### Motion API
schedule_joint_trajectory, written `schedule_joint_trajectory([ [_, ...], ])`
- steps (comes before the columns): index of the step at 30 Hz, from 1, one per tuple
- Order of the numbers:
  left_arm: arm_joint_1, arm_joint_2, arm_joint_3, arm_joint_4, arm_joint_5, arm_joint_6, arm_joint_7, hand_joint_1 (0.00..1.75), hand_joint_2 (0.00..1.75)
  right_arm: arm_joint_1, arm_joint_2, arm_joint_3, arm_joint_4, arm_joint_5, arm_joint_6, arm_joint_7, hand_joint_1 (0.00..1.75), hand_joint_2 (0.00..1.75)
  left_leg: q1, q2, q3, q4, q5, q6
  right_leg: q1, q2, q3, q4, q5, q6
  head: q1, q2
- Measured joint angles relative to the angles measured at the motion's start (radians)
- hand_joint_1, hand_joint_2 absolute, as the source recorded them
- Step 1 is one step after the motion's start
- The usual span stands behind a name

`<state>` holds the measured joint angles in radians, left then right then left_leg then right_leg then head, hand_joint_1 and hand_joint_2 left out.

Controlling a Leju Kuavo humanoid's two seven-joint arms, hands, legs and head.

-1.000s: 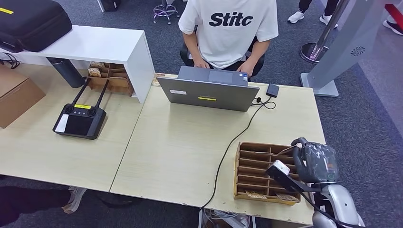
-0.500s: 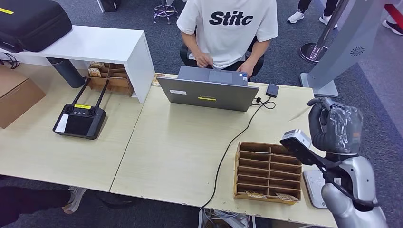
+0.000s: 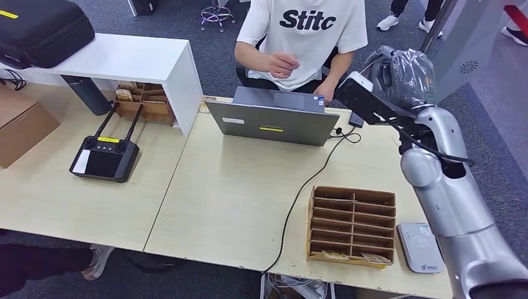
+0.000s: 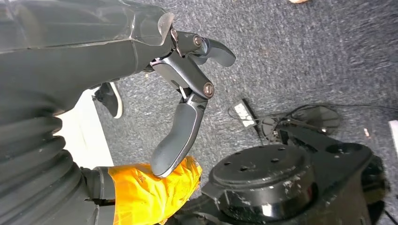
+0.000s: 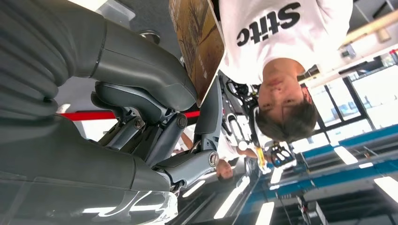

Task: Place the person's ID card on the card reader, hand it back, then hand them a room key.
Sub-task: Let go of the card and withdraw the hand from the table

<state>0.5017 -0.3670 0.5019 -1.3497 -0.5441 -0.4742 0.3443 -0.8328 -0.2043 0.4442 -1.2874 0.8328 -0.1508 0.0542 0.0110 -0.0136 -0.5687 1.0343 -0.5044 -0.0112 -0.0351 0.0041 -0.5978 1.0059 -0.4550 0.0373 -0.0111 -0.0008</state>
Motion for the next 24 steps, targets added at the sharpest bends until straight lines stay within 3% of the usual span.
schedule_joint_trajectory([
  [9, -0.012, 0.0, 0.033, 0.004, -0.002, -0.015, 0.016, 0.0, 1.75, -0.14, 0.078, 0.072, 0.242, 0.009, 0.026, 0.035, 1.75, 1.75, 0.0, 0.0, 0.0, 0.0, 0.0, 0.0, 0.0, 0.0, 0.0, 0.0, 0.0, 0.0, 0.0, 0.0],
  [24, 0.015, 0.0, 0.025, 0.004, 0.03, -0.001, 0.079, 0.0, 1.75, -0.154, 0.118, 0.112, 0.345, -0.004, 0.013, 0.036, 1.75, 1.75, 0.0, 0.0, 0.0, 0.0, 0.0, 0.0, 0.0, 0.0, 0.0, 0.0, 0.0, 0.0, 0.0, 0.0],
])
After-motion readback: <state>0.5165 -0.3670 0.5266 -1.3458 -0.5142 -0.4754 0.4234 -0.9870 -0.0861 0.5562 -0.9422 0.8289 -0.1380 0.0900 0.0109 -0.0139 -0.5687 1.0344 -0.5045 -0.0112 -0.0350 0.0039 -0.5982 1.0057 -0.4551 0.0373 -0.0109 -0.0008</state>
